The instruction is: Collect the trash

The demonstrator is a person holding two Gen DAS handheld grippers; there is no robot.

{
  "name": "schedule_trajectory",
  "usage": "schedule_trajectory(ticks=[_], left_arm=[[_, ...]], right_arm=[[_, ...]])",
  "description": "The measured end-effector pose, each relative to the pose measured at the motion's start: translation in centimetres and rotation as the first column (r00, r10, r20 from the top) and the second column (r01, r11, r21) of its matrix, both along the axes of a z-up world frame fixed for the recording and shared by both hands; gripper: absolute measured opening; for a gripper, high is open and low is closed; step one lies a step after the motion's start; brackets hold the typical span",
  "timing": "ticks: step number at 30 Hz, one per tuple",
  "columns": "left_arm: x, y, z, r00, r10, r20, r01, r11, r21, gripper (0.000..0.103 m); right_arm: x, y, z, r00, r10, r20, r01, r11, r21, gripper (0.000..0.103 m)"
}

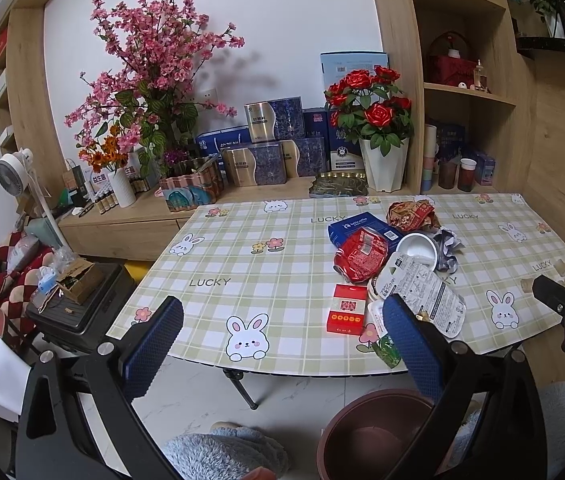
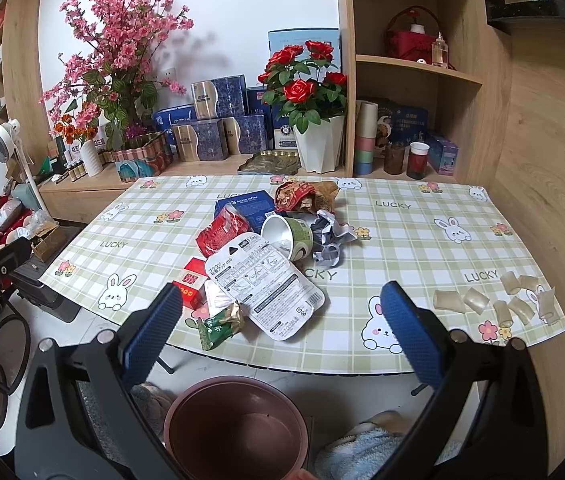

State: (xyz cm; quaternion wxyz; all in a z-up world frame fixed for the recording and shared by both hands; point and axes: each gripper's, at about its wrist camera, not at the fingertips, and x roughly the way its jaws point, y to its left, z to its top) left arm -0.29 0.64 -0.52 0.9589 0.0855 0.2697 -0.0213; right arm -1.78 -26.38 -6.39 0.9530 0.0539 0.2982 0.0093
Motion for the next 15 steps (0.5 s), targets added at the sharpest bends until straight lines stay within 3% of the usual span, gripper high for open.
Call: schedule_trajectory(ticks=[15], left_arm=[[-0.02, -0.54, 0.04, 1.000, -0.005, -0.001, 0.005, 1.000, 0.000, 0.098]], right_arm=[[-0.09, -0.05, -0.28, 1.000, 0.004, -0.006, -0.004, 1.000, -0.001, 0.098]])
